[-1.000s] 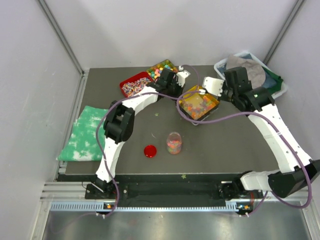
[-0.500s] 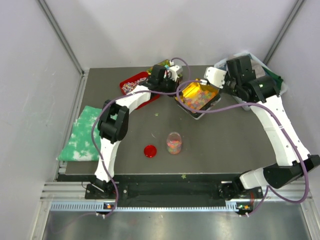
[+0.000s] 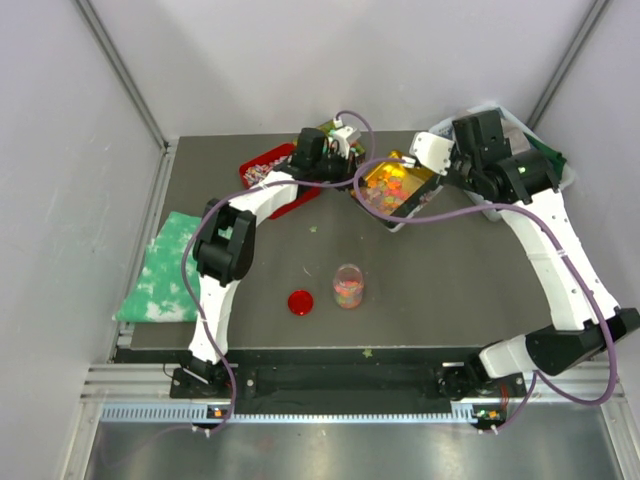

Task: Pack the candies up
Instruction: Scoop the fake candies from the storage box.

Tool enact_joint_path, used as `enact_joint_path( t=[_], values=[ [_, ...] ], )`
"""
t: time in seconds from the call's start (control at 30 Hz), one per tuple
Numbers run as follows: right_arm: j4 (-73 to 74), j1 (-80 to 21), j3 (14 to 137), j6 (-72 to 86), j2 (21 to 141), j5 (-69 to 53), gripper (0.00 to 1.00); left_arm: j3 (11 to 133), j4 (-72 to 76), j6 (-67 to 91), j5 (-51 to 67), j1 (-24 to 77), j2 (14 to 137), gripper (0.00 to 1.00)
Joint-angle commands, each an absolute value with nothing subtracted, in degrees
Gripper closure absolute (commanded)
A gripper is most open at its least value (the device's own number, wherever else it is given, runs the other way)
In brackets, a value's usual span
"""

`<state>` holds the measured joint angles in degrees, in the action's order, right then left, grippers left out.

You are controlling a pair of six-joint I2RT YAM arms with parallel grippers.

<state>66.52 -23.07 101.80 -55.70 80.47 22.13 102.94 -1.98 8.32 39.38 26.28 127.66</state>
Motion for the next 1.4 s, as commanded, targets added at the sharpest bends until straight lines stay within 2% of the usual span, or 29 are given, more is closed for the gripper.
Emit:
enact_joint_path(
  t=[0.0,0.17,0.43,0.73,0.93,1.37],
  values=[
    [66.2,-22.9,104.5,-54.8,80.9,23.3,1.00,104.9,1.8,6.0,34.3,26.7,122.0,1.00],
    [65.0,-25.4,102.2,-57.6,80.6,26.8,1.00,104.2,0.3,-1.0,25.6,27.3,121.4,1.00],
    [63.5,-35.0,93.8,-63.9,81.8,37.3,1.00,101.9,0.4,-3.1,23.0,27.6,120.5,1.00],
    [56.1,-39.1,90.1,-71.1,86.7,43.1,1.00,101.5,-1.8,-5.9,19.2,28.2,119.7,1.00],
    [52.6,-40.0,88.6,-74.9,89.4,43.5,1.00,101.3,-2.5,-8.7,14.6,29.4,119.2,1.00],
    [47.4,-39.2,82.9,-78.1,92.3,41.4,1.00,102.1,-5.1,-12.4,13.4,31.9,117.7,1.00]
  ],
)
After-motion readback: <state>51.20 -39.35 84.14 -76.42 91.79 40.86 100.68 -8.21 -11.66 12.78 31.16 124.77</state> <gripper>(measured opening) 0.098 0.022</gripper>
